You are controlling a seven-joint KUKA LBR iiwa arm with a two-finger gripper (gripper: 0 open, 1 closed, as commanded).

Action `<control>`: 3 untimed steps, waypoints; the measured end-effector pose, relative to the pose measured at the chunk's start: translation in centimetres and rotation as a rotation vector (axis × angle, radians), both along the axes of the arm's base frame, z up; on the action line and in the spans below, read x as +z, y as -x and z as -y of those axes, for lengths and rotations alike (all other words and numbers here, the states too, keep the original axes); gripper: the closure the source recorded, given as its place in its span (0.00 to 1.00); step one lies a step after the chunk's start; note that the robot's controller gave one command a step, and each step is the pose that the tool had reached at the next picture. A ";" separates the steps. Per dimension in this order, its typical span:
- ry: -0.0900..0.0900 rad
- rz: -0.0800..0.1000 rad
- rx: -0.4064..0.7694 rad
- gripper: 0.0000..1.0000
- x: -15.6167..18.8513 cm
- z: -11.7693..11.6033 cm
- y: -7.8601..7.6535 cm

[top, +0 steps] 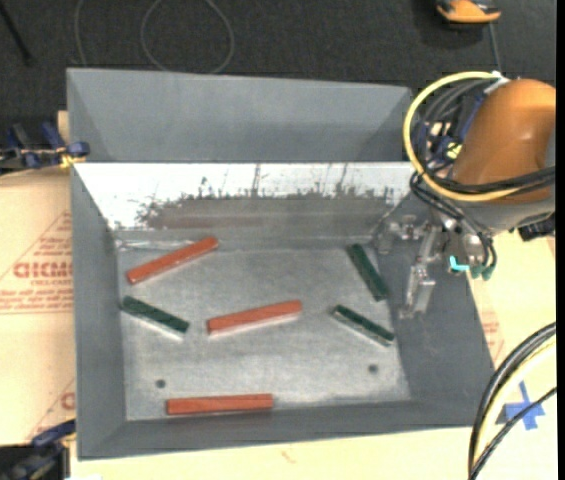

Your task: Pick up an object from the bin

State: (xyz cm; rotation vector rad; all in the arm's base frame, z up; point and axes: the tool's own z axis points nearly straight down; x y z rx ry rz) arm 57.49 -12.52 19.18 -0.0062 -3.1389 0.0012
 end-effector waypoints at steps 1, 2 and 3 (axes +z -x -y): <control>0.000 -0.001 -0.057 0.00 -12.6 1.3 4.0; 0.002 0.007 -0.052 1.00 -12.1 1.3 3.7; 0.003 0.016 0.053 1.00 5.1 0.2 2.9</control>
Offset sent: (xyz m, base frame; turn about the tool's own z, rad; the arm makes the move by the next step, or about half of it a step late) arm -0.0382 -0.0121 -0.1218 0.0560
